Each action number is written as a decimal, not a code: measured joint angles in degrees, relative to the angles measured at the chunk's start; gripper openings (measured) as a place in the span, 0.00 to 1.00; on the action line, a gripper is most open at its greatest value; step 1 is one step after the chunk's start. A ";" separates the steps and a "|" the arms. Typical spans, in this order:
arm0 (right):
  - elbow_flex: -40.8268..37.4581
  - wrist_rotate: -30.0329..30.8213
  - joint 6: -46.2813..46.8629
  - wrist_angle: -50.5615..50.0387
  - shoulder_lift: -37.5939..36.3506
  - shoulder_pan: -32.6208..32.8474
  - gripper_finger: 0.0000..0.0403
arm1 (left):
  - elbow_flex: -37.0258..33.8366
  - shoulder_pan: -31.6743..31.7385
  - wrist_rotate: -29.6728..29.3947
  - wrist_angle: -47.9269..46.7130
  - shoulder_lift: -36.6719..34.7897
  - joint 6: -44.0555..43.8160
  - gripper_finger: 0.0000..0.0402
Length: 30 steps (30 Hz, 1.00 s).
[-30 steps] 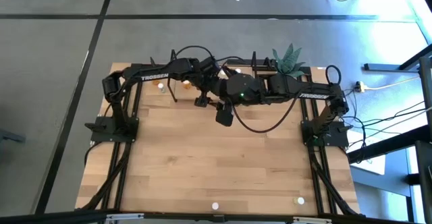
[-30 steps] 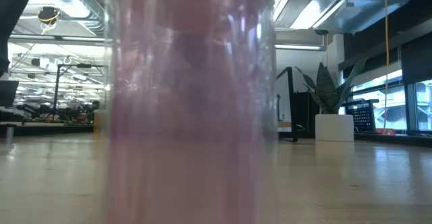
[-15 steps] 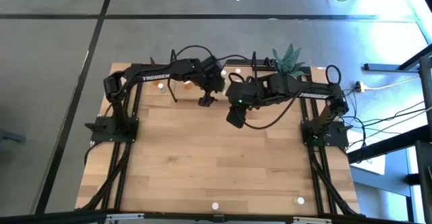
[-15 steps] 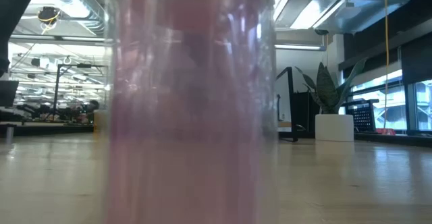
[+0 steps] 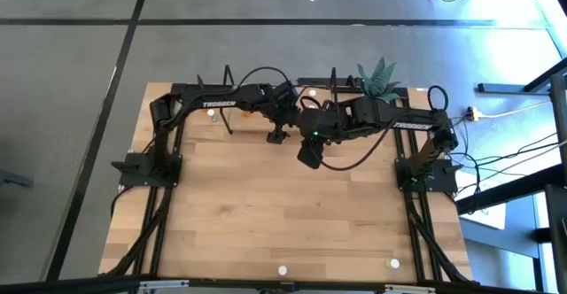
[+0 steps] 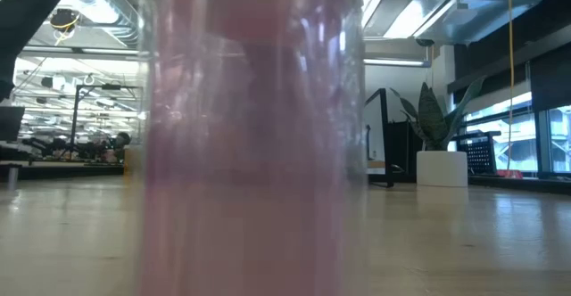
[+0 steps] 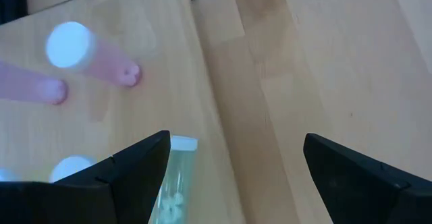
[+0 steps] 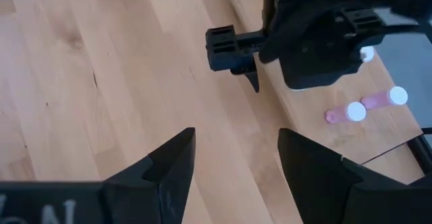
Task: Pick and place medicine bottles onto shelf by color
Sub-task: Remove the blue pill bottle from the shelf
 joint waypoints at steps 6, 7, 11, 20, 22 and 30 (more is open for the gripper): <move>0.00 0.00 0.60 0.09 0.00 0.00 0.53 | 0.00 -0.03 -3.47 0.50 1.33 0.43 0.83; 0.01 0.07 0.71 0.11 0.00 0.00 0.53 | 0.00 -0.01 -4.72 0.66 1.59 0.43 0.83; 0.02 1.44 0.81 0.15 0.00 0.00 0.53 | 0.00 0.02 -6.35 0.73 1.89 0.49 0.83; 0.01 2.43 0.85 0.31 0.00 -0.02 0.53 | 0.00 -0.20 -7.85 3.79 1.85 0.19 0.83; 0.02 2.43 0.85 0.33 0.00 -0.02 0.53 | 0.00 -0.40 -8.20 4.79 1.85 0.18 0.83; 0.02 2.43 0.87 0.31 0.00 -0.02 0.53 | 0.00 -0.90 -8.50 4.80 1.85 -2.61 0.83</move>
